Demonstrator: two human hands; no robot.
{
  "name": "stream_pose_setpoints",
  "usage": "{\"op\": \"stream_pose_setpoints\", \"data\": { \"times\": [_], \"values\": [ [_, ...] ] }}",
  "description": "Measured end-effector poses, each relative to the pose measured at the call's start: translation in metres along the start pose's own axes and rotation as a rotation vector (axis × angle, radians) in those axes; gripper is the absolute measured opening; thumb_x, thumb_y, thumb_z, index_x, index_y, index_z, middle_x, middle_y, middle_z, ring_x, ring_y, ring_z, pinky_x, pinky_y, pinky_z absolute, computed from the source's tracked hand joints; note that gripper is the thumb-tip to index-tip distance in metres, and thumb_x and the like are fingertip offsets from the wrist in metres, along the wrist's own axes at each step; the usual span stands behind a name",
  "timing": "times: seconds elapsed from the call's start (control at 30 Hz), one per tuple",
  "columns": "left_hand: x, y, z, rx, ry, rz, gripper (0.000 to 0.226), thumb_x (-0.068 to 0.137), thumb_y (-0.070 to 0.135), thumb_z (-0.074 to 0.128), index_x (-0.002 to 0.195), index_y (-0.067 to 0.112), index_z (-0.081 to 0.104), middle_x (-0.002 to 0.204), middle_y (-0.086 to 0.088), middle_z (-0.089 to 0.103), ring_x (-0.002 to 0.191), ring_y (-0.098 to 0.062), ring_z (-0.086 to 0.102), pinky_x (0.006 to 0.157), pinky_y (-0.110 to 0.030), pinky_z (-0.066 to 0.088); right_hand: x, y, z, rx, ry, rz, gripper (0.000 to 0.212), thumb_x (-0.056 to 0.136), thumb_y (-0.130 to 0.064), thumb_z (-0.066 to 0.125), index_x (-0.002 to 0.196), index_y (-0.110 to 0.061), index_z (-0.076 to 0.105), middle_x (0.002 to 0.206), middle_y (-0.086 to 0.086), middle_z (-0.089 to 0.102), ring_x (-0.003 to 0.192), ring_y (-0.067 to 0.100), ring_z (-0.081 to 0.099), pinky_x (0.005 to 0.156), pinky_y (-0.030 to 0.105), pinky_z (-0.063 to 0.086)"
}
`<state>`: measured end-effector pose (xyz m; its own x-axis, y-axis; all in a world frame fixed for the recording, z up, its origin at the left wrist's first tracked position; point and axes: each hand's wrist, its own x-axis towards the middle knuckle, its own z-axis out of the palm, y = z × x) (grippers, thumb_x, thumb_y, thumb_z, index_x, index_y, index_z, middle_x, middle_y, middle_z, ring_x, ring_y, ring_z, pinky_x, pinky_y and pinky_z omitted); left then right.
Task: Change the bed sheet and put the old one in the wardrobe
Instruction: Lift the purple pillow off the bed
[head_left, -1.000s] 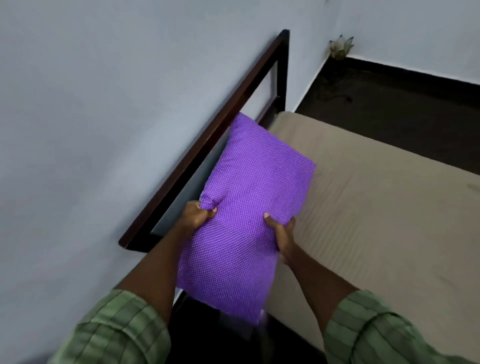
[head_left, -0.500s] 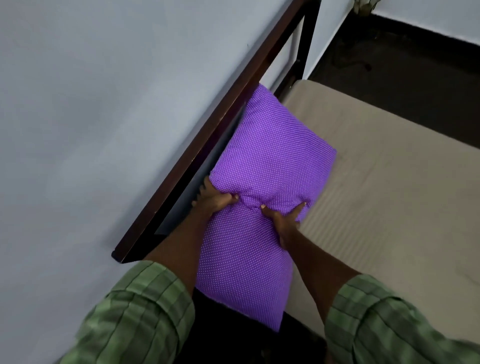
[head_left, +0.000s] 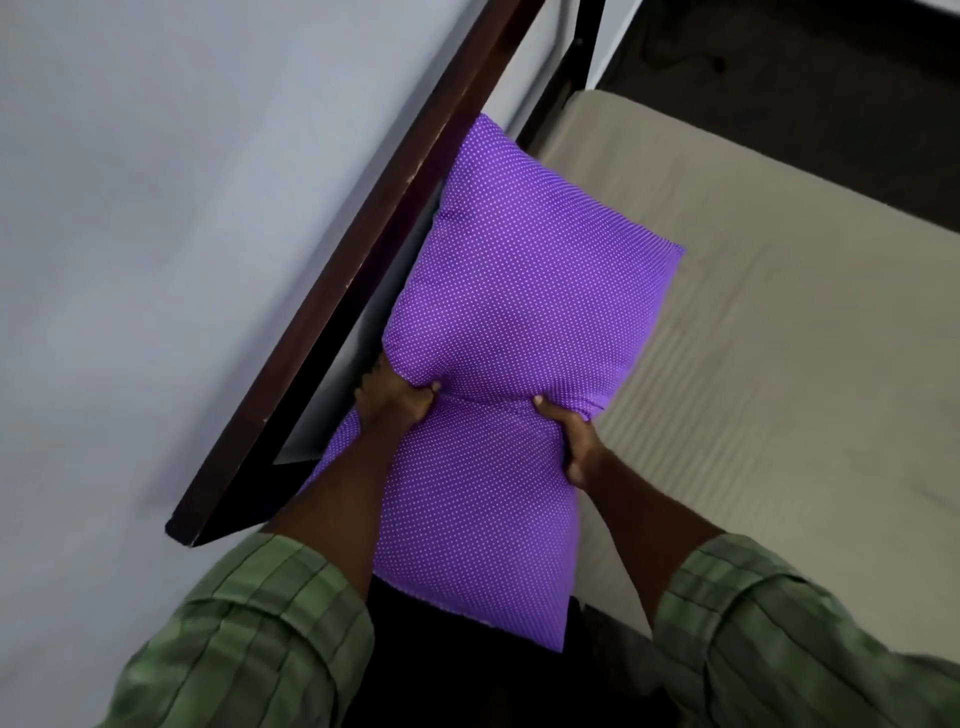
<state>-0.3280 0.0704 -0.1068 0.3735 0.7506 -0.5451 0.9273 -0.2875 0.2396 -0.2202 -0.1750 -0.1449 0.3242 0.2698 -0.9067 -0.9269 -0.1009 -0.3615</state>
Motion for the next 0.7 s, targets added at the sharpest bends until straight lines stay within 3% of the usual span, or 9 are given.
{"op": "stream_pose_setpoints", "data": {
  "times": [0.17,0.4,0.5,0.6,0.7],
  "values": [
    [-0.028,0.002,-0.014,0.061,-0.035,0.02,0.079,0.085,0.059,0.072,0.149,0.02,0.048,0.147,-0.012,0.057,0.133,-0.04,0.053,0.114,-0.049,0.041,-0.056,0.002,-0.004,0.037,-0.025,-0.017,0.055,0.071,-0.015,0.092,0.121,-0.008,0.071,0.115,0.012,0.077,0.106,0.036,0.072,0.086,0.048,0.06],
    [-0.121,0.026,-0.034,0.01,-0.012,0.03,0.078,0.08,0.056,0.079,0.144,0.019,0.053,0.14,-0.012,0.062,0.126,-0.038,0.059,0.11,-0.045,0.045,-0.157,0.01,-0.052,0.088,-0.037,-0.148,0.063,0.075,-0.014,0.091,0.132,-0.01,0.065,0.123,0.005,0.07,0.106,0.027,0.067,0.071,0.036,0.055],
    [-0.18,0.038,-0.032,-0.016,0.004,0.058,0.078,0.079,0.057,0.078,0.143,0.017,0.055,0.139,-0.012,0.063,0.126,-0.038,0.058,0.111,-0.045,0.044,-0.206,0.017,-0.087,0.122,-0.05,-0.234,0.063,0.074,-0.011,0.091,0.132,-0.01,0.065,0.126,0.006,0.07,0.108,0.027,0.067,0.076,0.037,0.056],
    [-0.247,0.062,-0.022,-0.07,0.007,0.131,0.084,0.082,0.048,0.081,0.151,0.015,0.047,0.147,-0.013,0.057,0.132,-0.035,0.055,0.113,-0.04,0.042,-0.268,0.02,-0.139,0.121,-0.116,-0.289,0.031,0.087,-0.003,0.078,0.114,-0.014,0.067,0.112,0.0,0.071,0.093,0.02,0.066,0.089,0.041,0.052],
    [-0.305,0.089,0.007,-0.125,-0.027,0.216,0.096,0.059,0.061,0.082,0.141,0.015,0.058,0.139,-0.01,0.063,0.121,-0.03,0.063,0.106,-0.041,0.051,-0.327,0.026,-0.208,0.161,-0.057,-0.397,0.027,0.084,0.001,0.08,0.099,-0.019,0.068,0.104,-0.002,0.072,0.086,0.017,0.066,0.094,0.041,0.051]
  ]
}}
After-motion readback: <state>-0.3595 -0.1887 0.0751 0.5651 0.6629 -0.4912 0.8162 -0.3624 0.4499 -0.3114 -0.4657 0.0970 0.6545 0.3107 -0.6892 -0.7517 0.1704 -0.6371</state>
